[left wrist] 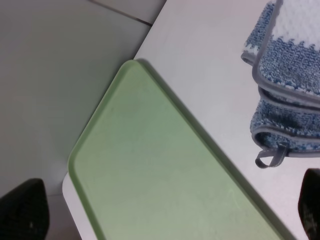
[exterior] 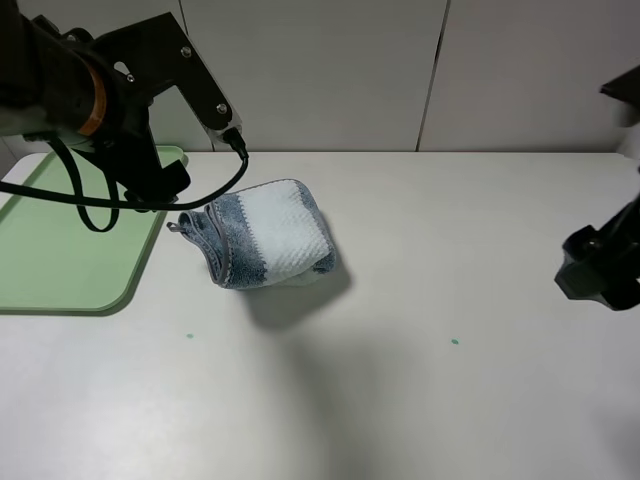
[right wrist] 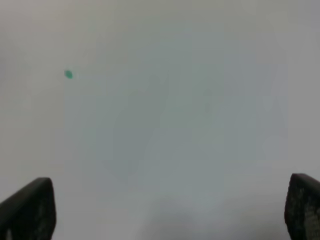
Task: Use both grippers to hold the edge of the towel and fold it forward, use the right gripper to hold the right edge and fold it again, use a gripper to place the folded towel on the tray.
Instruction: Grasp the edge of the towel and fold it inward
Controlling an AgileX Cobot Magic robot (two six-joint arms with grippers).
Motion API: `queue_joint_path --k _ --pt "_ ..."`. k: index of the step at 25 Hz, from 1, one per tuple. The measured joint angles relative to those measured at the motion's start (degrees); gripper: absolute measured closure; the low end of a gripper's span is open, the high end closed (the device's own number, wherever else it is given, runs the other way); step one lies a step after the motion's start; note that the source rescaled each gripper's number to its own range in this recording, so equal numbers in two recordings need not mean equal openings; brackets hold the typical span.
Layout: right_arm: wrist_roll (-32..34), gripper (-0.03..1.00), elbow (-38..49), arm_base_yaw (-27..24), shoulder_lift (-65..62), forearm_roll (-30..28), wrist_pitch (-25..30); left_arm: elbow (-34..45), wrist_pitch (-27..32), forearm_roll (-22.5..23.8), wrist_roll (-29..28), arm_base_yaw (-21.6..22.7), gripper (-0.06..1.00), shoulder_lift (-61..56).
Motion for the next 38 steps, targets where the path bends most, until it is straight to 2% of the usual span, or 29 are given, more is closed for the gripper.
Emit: queue_joint_path --k 11,23,27,32,38 --pt "0.2 -0.03 12.9 -9.2 -24.8 5.0 -2.6 0.0 0.0 0.0 0.0 0.0 -0.05 0.0" --pt "2.5 -0.03 15.8 -11.2 -42.8 5.4 -6.5 0.0 0.0 0.0 0.0 0.0 -0.05 0.0" --pt "2.4 -0.03 15.8 -17.2 -47.5 5.6 -6.5 0.0 0.0 0.0 0.0 0.0 -0.05 0.0" --pt "-1.9 -0.03 15.8 -26.8 -54.1 8.7 -6.9 0.0 0.0 0.0 0.0 0.0 -0.05 0.0" --pt "-7.9 -0.03 15.9 -31.9 -57.2 13.2 -7.3 0.0 -0.1 0.0 0.0 0.0 -0.05 0.0"
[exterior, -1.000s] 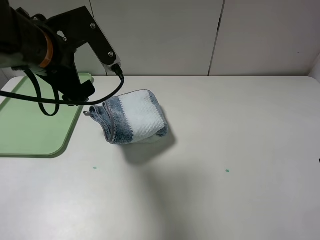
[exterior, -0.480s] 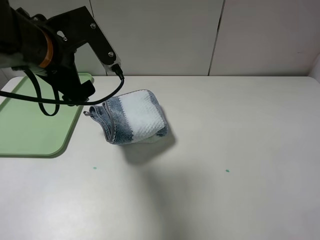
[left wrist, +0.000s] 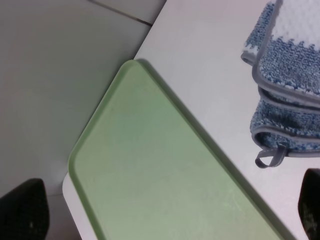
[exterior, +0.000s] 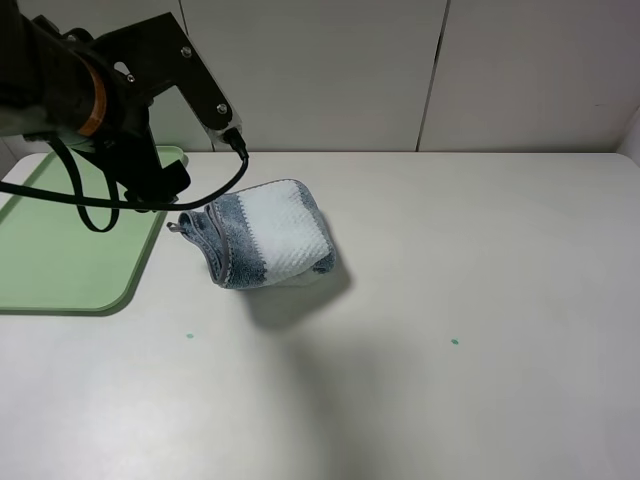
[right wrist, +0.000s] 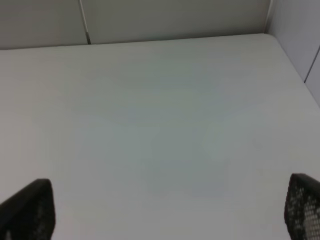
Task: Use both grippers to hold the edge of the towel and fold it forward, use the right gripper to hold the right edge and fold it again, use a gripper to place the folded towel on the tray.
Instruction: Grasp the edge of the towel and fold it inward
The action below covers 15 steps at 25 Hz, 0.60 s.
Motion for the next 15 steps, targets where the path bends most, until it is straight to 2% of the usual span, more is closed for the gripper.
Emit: queue_joint_path --k 4,15 --pt "-2.4 -0.03 0.0 -2.0 0.0 1.6 0.0 0.0 -0.4 0.0 0.0 0.0 -0.05 0.0" --pt "-2.4 -0.03 0.0 -2.2 0.0 2.9 0.0 0.0 -0.4 0.0 0.0 0.0 -0.05 0.0"
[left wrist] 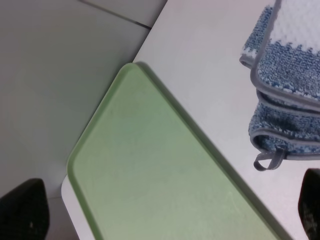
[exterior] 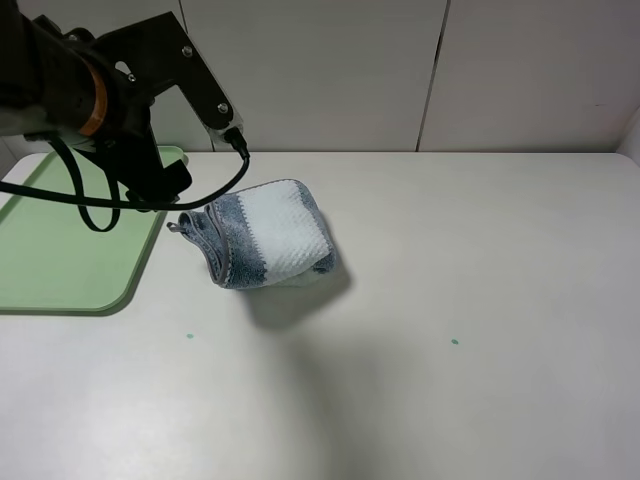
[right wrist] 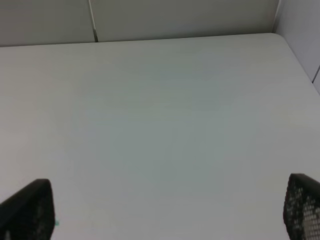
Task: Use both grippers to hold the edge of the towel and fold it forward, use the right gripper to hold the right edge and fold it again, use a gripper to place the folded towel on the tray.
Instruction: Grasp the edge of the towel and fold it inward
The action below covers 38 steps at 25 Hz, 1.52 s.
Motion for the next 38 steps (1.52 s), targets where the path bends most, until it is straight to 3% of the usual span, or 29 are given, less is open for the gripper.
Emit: queue_joint_path --k 21,25,30,34,38 --pt "0.0 -0.03 0.0 0.0 0.0 0.0 0.0 0.0 -1.4 -0.2 -0.1 0.0 -0.05 0.0" --pt "0.0 -0.03 0.0 0.0 0.0 0.0 0.0 0.0 -3.5 -5.3 -3.0 0.1 -0.05 0.0" --pt "0.0 -0.03 0.0 0.0 0.0 0.1 0.0 0.0 -7.9 -12.6 -11.4 0.7 -0.05 0.0" --pt "0.0 -0.03 0.0 0.0 0.0 0.1 0.0 0.0 -10.9 -17.3 -19.1 3.2 -0.05 0.0" --pt "0.0 -0.03 0.0 0.0 0.0 0.1 0.0 0.0 -15.2 -21.3 -22.2 6.2 -0.05 0.0"
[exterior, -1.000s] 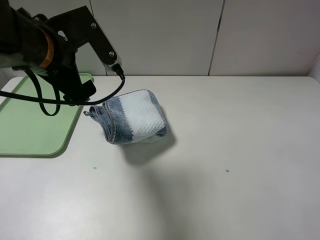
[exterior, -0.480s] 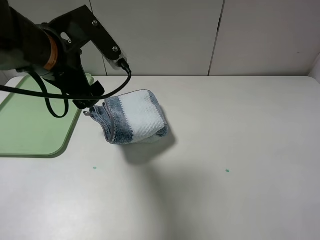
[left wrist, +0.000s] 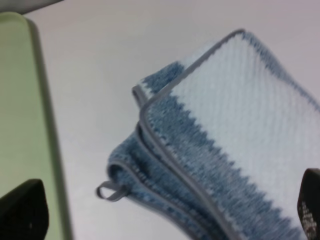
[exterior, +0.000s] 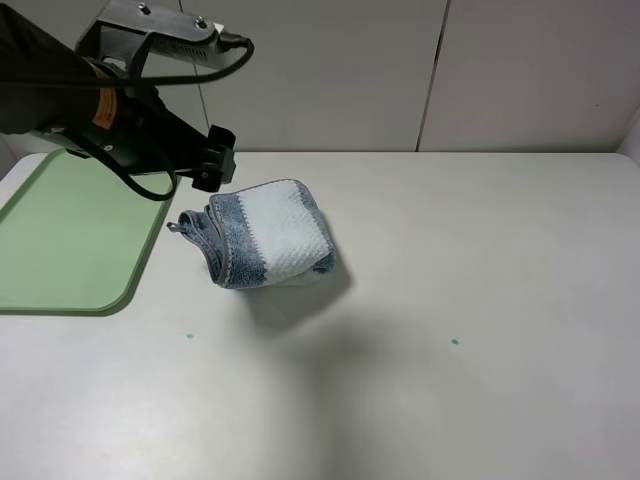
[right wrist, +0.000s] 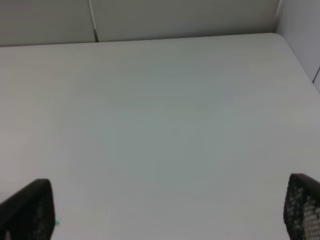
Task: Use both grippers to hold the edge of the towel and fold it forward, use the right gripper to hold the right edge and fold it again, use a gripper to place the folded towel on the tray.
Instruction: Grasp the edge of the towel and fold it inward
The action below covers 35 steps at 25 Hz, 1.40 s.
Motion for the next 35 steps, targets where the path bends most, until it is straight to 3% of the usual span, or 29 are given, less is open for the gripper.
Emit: queue_joint_path --k 13,24,35 --pt "0.0 -0.03 0.0 0.0 0.0 0.1 0.0 1.8 -15.4 -22.1 9.9 4.6 -0.05 8.5" --pt "0.0 -0.03 0.0 0.0 0.0 0.2 0.0 6.8 -18.7 -23.4 10.5 8.7 -0.05 10.5" --pt "0.0 -0.03 0.0 0.0 0.0 0.2 0.0 12.9 -32.1 -26.2 11.8 11.0 -0.05 16.8"
